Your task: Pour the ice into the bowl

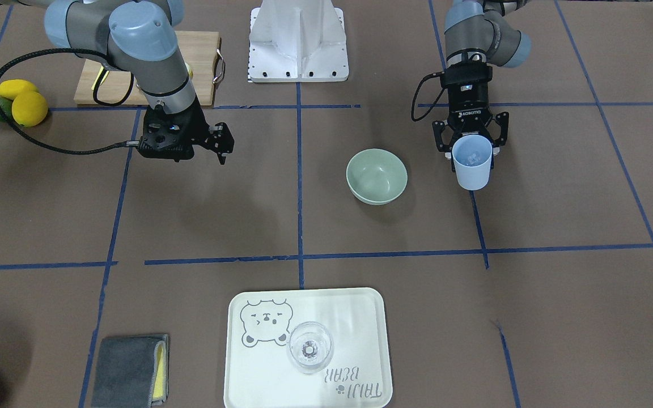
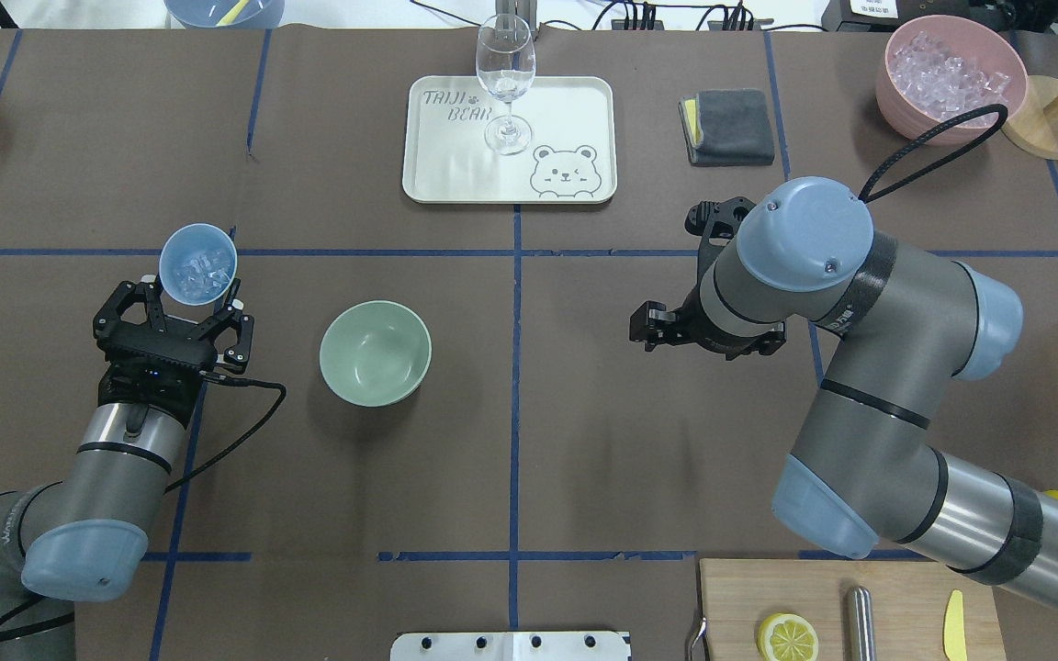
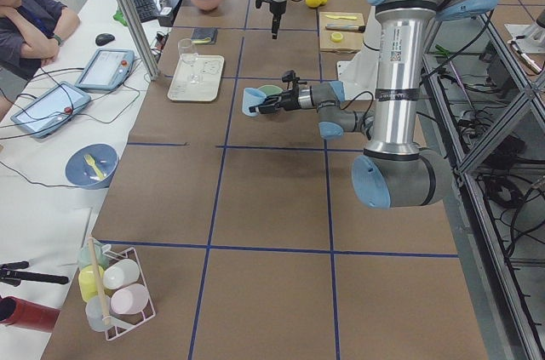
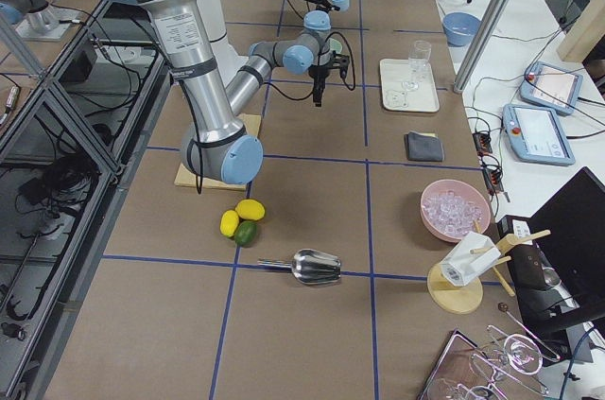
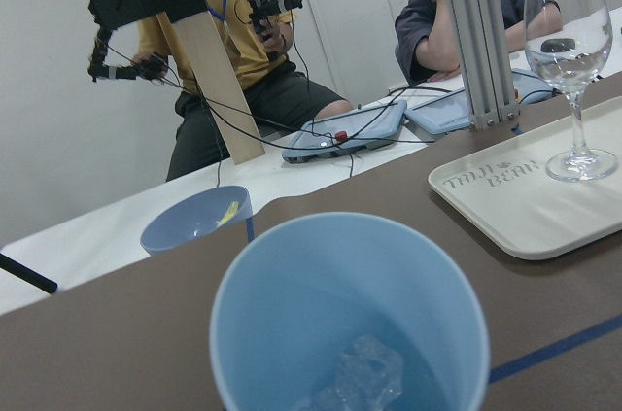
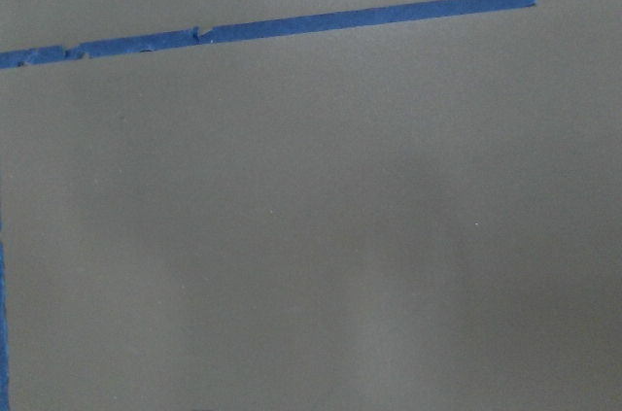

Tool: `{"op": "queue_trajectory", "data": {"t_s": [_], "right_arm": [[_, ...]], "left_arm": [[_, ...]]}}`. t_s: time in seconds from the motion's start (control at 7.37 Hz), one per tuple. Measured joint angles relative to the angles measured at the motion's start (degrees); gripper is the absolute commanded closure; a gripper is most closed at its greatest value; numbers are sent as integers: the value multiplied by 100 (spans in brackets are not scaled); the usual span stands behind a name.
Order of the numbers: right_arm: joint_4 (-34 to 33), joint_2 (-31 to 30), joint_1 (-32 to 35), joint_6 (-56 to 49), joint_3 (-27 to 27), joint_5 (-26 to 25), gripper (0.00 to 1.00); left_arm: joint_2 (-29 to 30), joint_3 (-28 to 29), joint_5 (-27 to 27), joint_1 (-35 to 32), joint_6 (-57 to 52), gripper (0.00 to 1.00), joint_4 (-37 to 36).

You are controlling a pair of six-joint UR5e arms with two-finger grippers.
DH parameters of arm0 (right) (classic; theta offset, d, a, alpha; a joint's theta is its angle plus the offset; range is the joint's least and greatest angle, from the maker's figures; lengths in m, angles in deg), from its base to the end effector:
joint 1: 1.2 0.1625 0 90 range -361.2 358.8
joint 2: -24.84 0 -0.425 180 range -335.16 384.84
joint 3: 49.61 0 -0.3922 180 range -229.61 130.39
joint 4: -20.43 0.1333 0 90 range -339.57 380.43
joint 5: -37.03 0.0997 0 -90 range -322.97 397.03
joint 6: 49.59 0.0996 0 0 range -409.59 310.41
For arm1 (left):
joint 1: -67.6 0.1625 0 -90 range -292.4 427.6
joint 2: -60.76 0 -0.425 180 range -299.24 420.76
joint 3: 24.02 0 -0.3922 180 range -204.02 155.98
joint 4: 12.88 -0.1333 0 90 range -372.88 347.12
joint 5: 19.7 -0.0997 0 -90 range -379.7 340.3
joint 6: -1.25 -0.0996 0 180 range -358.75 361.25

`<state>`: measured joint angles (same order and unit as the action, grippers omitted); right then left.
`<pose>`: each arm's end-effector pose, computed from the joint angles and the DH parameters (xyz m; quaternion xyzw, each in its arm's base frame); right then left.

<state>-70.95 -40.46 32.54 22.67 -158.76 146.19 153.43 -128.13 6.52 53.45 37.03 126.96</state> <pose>-0.4410 -0.4155 0.2790 0.0154 -0.3891 0.0682 0.9185 0.4064 -0.3321 0.3998 0.6272 0.1377 -0.0295 0.7660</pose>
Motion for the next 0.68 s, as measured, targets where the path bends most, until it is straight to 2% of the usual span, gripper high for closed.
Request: {"op": "queue_trajectory", "data": {"t_s": [0.41,0.68], "right_arm": [[151,-2,0,60,0,0,0],[170,5,-7,76,6,0,0]], "left_arm": [[240,323,-199,184,-952,100,-12],[511,440,-334,221,-1491,100,-489]]}}
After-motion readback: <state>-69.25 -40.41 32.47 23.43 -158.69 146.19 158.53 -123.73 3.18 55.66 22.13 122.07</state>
